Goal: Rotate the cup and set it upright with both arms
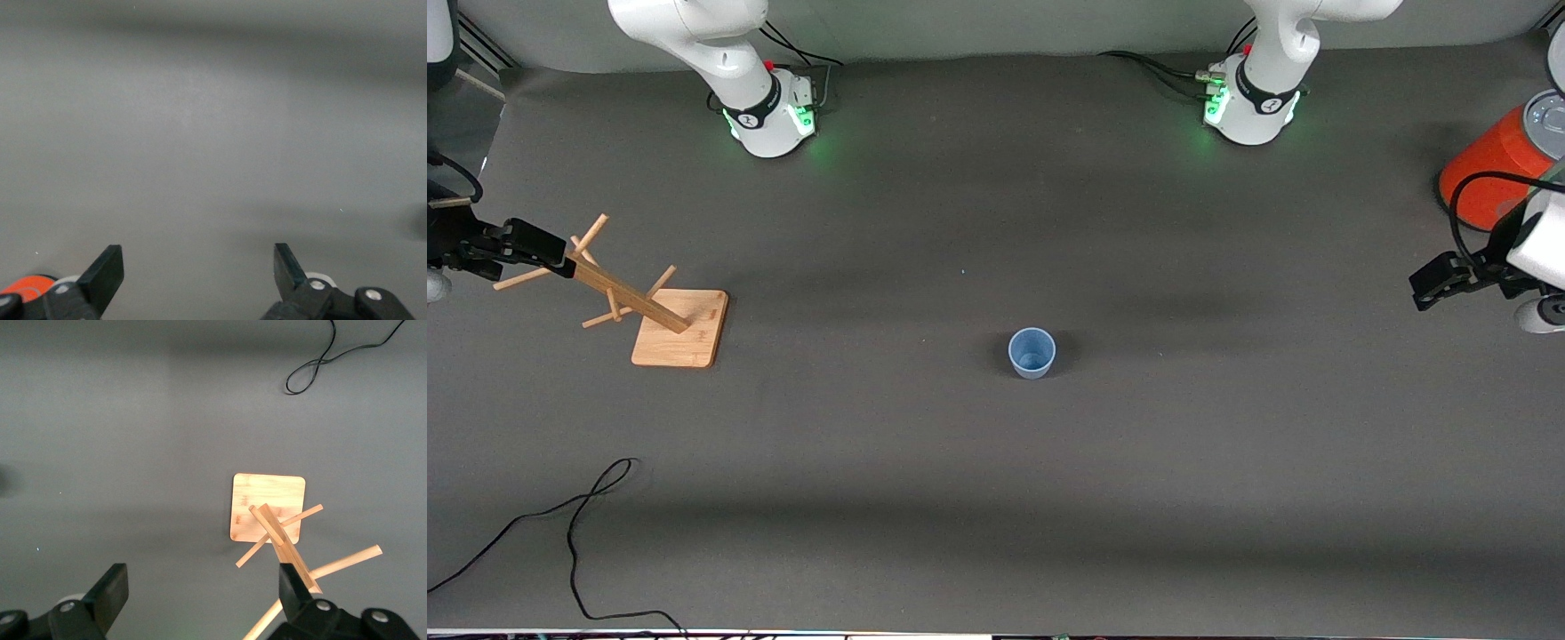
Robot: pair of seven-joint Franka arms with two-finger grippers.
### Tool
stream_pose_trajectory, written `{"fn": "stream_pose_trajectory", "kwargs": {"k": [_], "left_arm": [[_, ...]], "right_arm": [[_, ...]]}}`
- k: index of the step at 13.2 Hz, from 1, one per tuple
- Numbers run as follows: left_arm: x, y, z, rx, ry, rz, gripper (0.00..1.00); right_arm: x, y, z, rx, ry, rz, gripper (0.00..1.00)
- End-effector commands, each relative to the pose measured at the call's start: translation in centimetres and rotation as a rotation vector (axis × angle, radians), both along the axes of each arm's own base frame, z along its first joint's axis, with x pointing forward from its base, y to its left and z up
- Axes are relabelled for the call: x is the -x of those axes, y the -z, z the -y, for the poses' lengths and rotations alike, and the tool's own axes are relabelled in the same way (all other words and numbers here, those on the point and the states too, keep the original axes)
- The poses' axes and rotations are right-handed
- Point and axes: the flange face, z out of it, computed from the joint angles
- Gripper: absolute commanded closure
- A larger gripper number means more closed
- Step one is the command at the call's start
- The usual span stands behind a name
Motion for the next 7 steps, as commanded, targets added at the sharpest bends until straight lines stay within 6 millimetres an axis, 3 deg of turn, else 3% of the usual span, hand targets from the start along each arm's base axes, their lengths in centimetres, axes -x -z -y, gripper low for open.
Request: {"fn": "stream_pose_trajectory", "kwargs": {"k": [1,2,7], "left_arm": [[0.7,-2.5,0.2,0.009,0.031,0.004,0.0],[0.6,-2.6,-0.6,0.013,0.016,0.007,0.0],[0.6,-2.7,0.6,0.008,0.035,0.001,0.0]], "right_arm": [[0.1,-0.2,-0.1,0.007,-0.015,0.014,0.0],[0.1,-0.1,-0.1,0.009,-0.017,0.013,0.0],[0.1,-0.1,-0.1,0.007,-0.015,0.013,0.0]]}}
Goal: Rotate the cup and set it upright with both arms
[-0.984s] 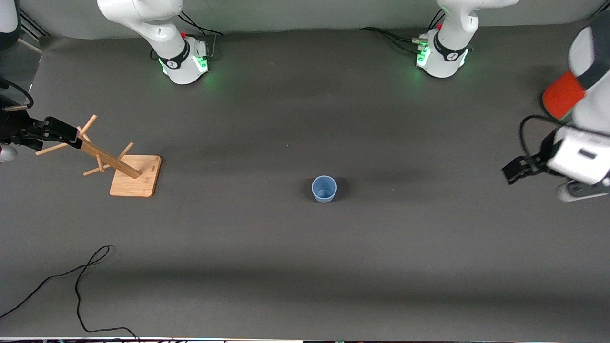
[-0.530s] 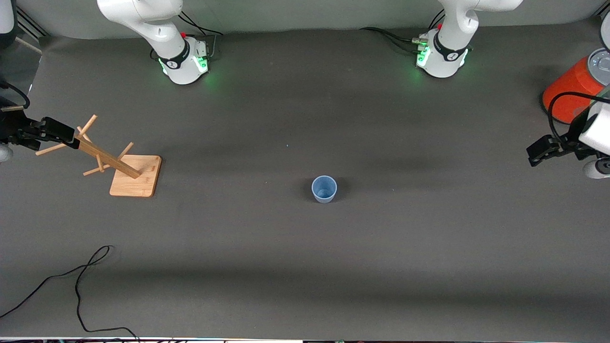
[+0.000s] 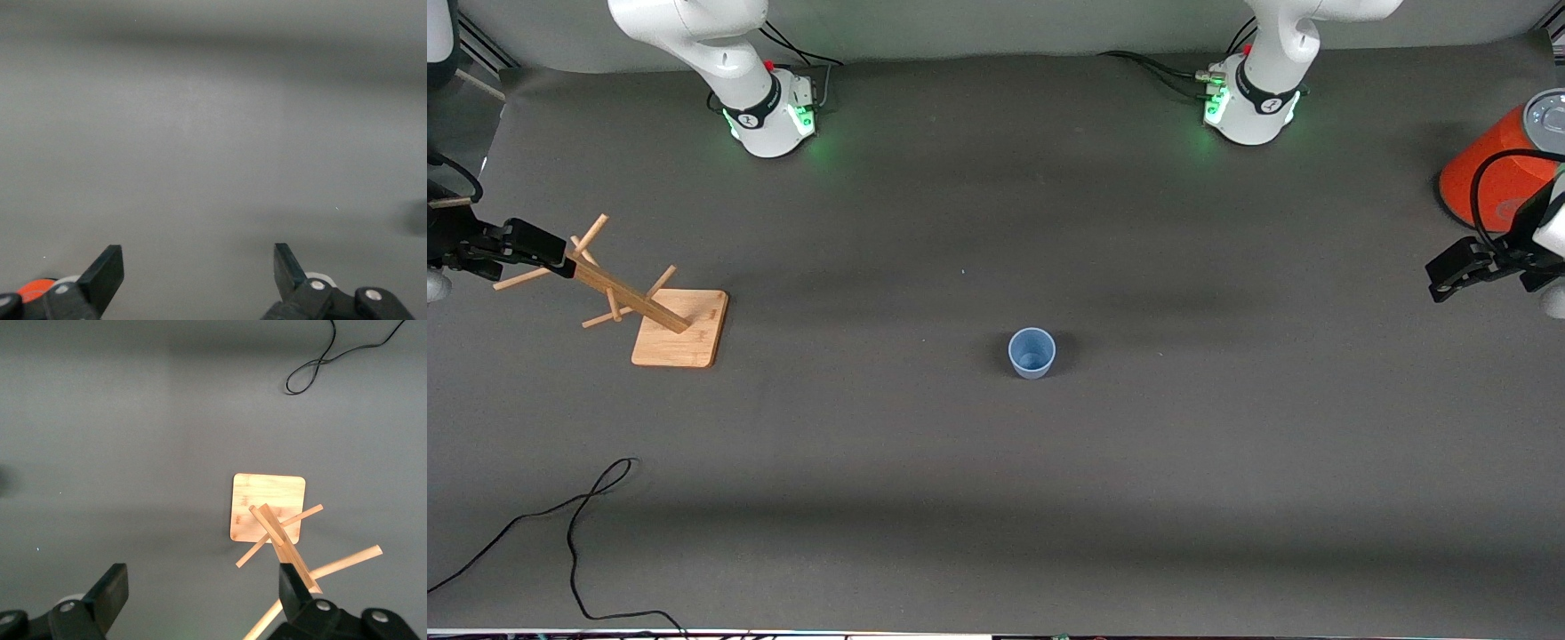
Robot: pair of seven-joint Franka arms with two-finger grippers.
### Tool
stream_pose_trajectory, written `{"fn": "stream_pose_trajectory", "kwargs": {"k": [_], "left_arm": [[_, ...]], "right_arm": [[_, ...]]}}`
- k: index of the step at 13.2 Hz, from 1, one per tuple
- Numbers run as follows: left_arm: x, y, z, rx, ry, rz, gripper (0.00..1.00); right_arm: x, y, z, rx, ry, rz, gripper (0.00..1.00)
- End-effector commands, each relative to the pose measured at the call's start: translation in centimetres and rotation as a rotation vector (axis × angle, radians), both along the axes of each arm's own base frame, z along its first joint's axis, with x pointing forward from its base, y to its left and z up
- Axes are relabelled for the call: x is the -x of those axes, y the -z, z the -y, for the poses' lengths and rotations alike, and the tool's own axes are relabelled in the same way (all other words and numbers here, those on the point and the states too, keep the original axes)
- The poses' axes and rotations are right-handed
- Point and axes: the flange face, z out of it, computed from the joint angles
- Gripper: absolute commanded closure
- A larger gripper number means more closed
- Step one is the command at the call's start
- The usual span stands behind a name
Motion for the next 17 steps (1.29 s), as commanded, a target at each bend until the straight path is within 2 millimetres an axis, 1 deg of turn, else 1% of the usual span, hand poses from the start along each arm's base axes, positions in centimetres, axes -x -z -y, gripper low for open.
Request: {"fn": "stream_pose_trajectory", "kwargs": {"k": [1,5,9,12,14,17], "left_arm": [[0.4,-0.6,0.0,0.007,0.015,-0.014,0.0],[0.4,-0.6,-0.5,0.009,0.004,-0.015,0.0],[0.9,-0.2,-0.3,0.018,0.008,-0.059,0.0],[1.1,0.0,0.8,0.06,0.018,-0.066,0.0],[1.4,-0.3,1.0,0.063,0.024,-0.067,0.0],[1.5,0.0,1.4,0.071,0.027,-0.09,0.0]], "right_arm": [[0.1,-0.2,-0.1,0.007,-0.015,0.014,0.0],[0.2,-0.3,-0.1,0.007,-0.017,0.016,0.0],[0.2,-0.4,0.0,0.007,-0.015,0.017,0.0],[0.2,-0.5,0.0,0.007,-0.015,0.019,0.0],[0.2,-0.5,0.0,0.007,-0.015,0.019,0.0],[0.2,-0.5,0.0,0.008,-0.015,0.019,0.0]]}}
